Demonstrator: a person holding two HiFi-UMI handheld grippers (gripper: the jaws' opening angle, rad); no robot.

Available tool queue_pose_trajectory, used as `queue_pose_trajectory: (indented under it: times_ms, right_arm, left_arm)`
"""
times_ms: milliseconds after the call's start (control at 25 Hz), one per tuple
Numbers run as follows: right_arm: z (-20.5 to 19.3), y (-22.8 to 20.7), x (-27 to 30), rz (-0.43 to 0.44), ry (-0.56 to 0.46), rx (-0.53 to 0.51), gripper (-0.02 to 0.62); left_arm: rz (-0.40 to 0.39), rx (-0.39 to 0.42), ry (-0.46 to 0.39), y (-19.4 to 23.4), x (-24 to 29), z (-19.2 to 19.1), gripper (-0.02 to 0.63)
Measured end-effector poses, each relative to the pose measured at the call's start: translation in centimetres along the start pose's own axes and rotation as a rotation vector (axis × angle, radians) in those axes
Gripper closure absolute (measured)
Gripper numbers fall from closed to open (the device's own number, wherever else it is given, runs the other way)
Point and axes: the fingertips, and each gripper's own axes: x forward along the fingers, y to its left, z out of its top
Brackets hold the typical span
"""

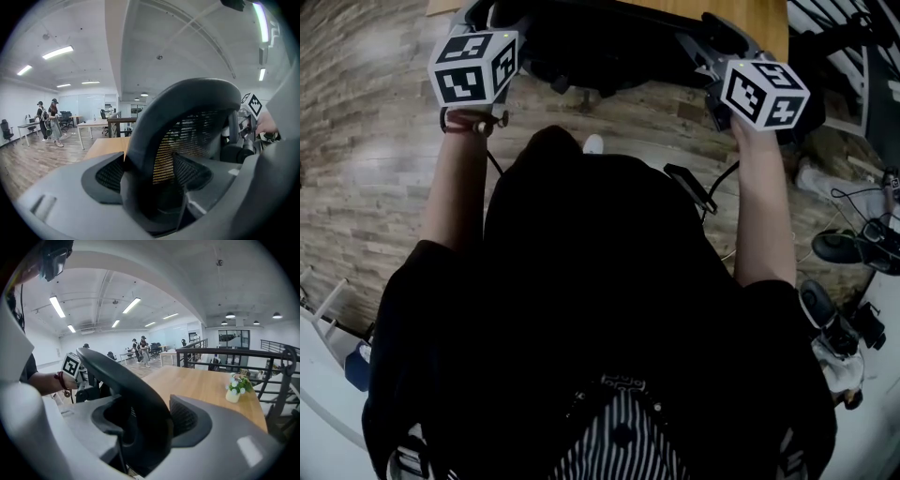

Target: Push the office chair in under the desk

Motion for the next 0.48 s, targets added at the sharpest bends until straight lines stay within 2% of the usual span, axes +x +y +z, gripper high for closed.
queue_pose_trajectory:
  times_ms: [160,360,480]
  right_arm:
    - [1.3,-1.4,1.8,-0.006,0.02,0.016,0.337]
    - [3.5,-5.0,5.0,-0.019,0.029,0.034,0.336]
    - [3.5,-5.1,5.4,-0.015,0.023,0.03,0.337]
  left_arm:
    - [-0.018,-0.003,0.017,1.5,2.2,1.0,0.288]
    - [-0.039,0.001,0.035,3.6,7.1,2.8,0.288]
    - [-0.044,0.008,0.038,3.8,7.3,2.7,0.288]
